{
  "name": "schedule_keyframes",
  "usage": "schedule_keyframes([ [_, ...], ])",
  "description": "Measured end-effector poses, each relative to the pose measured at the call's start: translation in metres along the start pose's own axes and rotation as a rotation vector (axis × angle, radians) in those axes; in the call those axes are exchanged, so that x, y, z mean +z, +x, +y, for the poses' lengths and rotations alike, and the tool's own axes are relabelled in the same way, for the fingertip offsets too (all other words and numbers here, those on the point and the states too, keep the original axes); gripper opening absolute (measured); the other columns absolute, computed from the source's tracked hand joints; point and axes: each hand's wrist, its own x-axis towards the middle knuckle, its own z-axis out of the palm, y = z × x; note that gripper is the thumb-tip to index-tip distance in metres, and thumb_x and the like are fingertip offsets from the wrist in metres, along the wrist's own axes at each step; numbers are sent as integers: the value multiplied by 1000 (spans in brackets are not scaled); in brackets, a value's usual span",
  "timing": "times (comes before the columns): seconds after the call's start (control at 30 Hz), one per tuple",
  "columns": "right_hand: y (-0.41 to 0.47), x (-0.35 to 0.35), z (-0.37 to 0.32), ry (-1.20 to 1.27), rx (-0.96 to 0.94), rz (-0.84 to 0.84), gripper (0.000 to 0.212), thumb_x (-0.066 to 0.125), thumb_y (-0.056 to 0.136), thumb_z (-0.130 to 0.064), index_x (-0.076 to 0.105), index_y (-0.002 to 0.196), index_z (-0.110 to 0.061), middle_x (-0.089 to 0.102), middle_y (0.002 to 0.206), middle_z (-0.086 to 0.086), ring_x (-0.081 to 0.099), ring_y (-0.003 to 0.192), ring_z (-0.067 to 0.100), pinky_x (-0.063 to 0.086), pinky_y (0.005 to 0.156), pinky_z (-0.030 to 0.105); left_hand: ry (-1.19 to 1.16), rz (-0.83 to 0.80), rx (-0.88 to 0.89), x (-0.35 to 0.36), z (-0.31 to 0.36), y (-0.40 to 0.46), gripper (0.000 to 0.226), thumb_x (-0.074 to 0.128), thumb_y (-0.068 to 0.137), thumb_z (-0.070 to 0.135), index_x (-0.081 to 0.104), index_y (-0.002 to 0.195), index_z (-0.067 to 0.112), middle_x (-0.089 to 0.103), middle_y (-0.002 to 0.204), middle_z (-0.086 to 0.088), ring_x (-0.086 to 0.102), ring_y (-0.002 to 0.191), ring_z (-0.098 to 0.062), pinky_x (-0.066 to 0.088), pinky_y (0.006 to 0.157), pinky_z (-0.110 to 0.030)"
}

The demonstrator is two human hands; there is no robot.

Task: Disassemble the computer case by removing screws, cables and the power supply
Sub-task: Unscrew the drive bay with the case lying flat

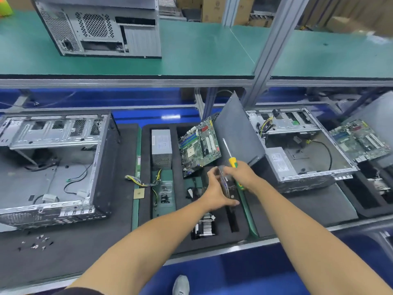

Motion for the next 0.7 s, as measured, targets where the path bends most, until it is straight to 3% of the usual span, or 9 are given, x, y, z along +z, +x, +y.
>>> schedule_keyframes([
  [0.07,1,-2,4,-94,2,-60,19,70,71,-23,61,65,-8,55,59,2,47,57,14,36,59,31,54,-32,46,5,-1,1,139,97,62,3,-6,156,9,27,154,-13,35,146,-23,32,123,-38],
  [0.17,-3,1,16,-113,62,-75,16,70,65,-9,63,77,0,60,63,7,52,60,18,44,55,30,202,-129,119,9,-9,1,136,96,62,2,-1,157,0,16,156,-18,28,148,-26,26,125,-37],
  [0.27,-7,6,23,-53,125,-104,26,70,61,-8,59,84,-1,58,71,9,55,65,21,52,53,34,239,-143,131,7,-19,-2,129,96,62,5,7,156,5,23,150,-16,42,141,-28,36,120,-38],
  [0.43,-8,14,25,-113,165,-283,19,69,69,-8,58,80,-18,62,75,5,64,76,18,59,59,37,334,-125,124,9,-35,-20,127,97,65,17,9,155,4,20,153,-9,38,138,-19,35,116,-25],
  [0.53,-7,14,29,-114,185,-235,17,64,68,-1,57,78,-13,57,70,10,55,66,21,52,56,37,350,-102,66,22,-32,-17,126,96,65,14,9,155,5,25,153,-12,44,135,-27,38,116,-37],
  [0.7,-9,7,45,-99,231,-130,8,61,77,-5,62,77,-13,60,68,4,55,69,18,53,54,34,817,-112,30,34,-27,0,135,92,67,47,3,160,7,29,147,-9,34,132,-29,35,115,-41],
])
